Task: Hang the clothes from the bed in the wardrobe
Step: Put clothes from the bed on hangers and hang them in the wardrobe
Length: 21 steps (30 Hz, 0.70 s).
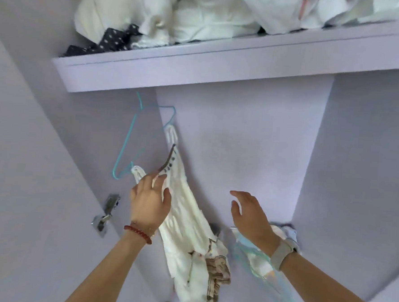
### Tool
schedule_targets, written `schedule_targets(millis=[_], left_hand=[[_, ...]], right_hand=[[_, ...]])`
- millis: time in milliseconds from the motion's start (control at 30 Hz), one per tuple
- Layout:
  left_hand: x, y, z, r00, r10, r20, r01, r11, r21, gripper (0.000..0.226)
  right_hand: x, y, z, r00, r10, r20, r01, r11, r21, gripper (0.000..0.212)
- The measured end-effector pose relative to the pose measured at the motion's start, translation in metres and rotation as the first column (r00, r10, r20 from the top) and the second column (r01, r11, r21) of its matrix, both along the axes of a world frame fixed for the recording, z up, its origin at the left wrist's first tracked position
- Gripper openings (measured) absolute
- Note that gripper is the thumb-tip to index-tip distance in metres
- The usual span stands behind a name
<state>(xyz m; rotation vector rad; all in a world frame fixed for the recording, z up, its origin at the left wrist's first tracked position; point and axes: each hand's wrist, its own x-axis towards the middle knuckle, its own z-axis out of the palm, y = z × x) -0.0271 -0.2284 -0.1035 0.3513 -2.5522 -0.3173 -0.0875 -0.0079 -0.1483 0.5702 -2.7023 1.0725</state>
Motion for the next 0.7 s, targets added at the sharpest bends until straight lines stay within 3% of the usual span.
schedule_targets(millis=[167, 367, 500, 600, 700], left_hand=[[-0.009, -0.058, 0.020, 0.964, 0.267, 0.019, -0.267, 0.960, 0.081, 0.051], [-0.059, -0.086, 0.026, 0.939, 0.321, 0.125, -0.339, 0.927, 0.162, 0.057], [-0.085, -0.083, 0.020, 0.980, 0.185, 0.074, -0.199, 0.928, 0.316, 0.042], [-0.088, -0.068, 0.008, 0.993, 0.040, -0.107, 0.004, 0.922, 0.387, 0.036], [-0.091, -0.064, 0.006, 0.978, 0.015, -0.207, 0.077, 0.900, 0.428, 0.029]], right_hand=[[-0.034, -0.069, 0.020, 0.973, 0.223, 0.056, -0.219, 0.973, -0.072, 0.033], [-0.059, -0.123, 0.033, 0.944, 0.315, 0.098, -0.300, 0.943, -0.143, 0.033], [-0.080, -0.148, 0.048, 0.929, 0.316, 0.194, -0.266, 0.932, -0.245, 0.031], [-0.097, -0.171, 0.073, 0.911, 0.322, 0.259, -0.186, 0.879, -0.439, 0.029], [-0.111, -0.193, 0.108, 0.819, 0.394, 0.418, -0.099, 0.813, -0.573, 0.026]])
